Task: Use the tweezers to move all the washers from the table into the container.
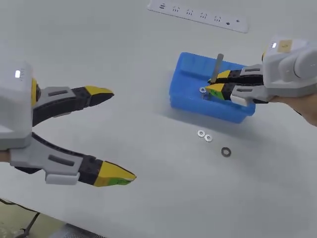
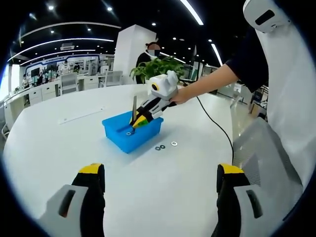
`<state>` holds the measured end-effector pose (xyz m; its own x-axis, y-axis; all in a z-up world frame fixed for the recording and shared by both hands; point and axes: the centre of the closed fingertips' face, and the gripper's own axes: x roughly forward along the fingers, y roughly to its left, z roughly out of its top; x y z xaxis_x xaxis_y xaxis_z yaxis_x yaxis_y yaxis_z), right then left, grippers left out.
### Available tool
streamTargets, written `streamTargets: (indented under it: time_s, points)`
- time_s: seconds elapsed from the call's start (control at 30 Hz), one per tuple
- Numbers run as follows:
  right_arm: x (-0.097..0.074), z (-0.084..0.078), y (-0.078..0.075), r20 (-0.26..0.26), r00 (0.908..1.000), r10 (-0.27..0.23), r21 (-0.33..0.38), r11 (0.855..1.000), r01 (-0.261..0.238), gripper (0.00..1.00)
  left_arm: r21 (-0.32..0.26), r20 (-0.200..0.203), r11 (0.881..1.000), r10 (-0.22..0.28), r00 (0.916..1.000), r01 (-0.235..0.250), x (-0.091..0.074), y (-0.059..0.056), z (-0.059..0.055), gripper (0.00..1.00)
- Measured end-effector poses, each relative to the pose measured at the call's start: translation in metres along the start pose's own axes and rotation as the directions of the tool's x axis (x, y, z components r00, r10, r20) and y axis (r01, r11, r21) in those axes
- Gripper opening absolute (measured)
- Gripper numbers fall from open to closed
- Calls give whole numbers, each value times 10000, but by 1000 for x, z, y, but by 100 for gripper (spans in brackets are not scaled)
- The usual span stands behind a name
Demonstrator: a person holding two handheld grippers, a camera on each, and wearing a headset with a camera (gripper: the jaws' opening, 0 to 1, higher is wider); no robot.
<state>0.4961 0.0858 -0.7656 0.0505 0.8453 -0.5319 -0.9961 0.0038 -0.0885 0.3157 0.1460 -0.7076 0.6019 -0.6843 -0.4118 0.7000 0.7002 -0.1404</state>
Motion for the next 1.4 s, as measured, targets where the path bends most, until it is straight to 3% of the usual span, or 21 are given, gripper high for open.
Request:
streamTargets:
  time_s: [0.23, 0.33, 0.4, 0.47, 0.57, 0.63, 0.7, 0.77, 0.87, 0.97, 1.03, 1.1, 1.23, 1.33, 1.4]
  points:
    - [-7, 11, -3, 145, 9998, -108, -142, 9998, 110, 8, 50, 247, 9999, 164, 9996, -166, 1, 5, 10, 99]
    - [-10, 15, -2, 108, 9997, -205, -369, 9991, 209, 7, 31, 567, 9994, 332, 9978, -334, 6, 14, 21, 99]
    - [-13, 18, -1, 184, 9997, -175, -312, 9993, 181, 7, 351, 712, 9975, 587, 9957, -613, 13, 26, 28, 99]
    - [-14, 18, 0, 136, 9998, -168, -379, 9991, 173, 7, 595, 769, 9944, 824, 9936, -870, 22, 40, 33, 97]
    - [-15, 16, 1, 15, 9999, -131, -441, 9989, 132, 7, 510, 1106, 9956, 732, 9912, -792, 44, 56, 50, 95]
    - [-16, 16, 2, 17, 9999, -124, -427, 9990, 125, 7, 124, 1361, 9991, 380, 9900, -401, 60, 58, 64, 94]
    - [-16, 17, 3, 82, 9999, -105, -422, 9990, 109, 7, 190, 1865, 9995, 220, 9822, -260, 73, 63, 81, 92]
    - [-16, 18, 3, 106, 9999, -72, -424, 9991, 76, 7, 230, 1885, 9995, 181, 9819, -229, 83, 68, 88, 89]
    - [-16, 18, 4, 117, 9999, -2, -445, 9990, 7, 7, 720, 1950, 9973, -297, 9804, 159, 103, 68, 102, 80]
    - [-16, 19, 5, 171, 9998, 92, -449, 9990, -84, 7, 548, 1985, 9933, -1112, 9738, 1023, 119, 59, 112, 73]
    - [-16, 20, 6, 225, 9996, 175, -436, 9989, -165, 7, 902, 1931, 9900, -1242, 9733, 1084, 129, 59, 117, 71]
    - [-16, 21, 7, 252, 9994, 254, -460, 9986, -242, 7, 1300, 1641, 9831, -1494, 9751, 1288, 137, 58, 117, 64]
    - [-15, 24, 12, 330, 9983, 471, -529, 9976, -453, 7, 1905, 1710, 9719, -1719, 9702, 1386, 145, 57, 124, 42]
    - [-14, 24, 15, 330, 9977, 585, -630, 9964, -564, 7, 1874, 1688, 9678, -2003, 9651, 1681, 147, 53, 125, 33]
    - [-14, 24, 16, 309, 9975, 634, -669, 9959, -612, 7, 1977, 1510, 9643, -2073, 9666, 1760, 147, 52, 122, 28]
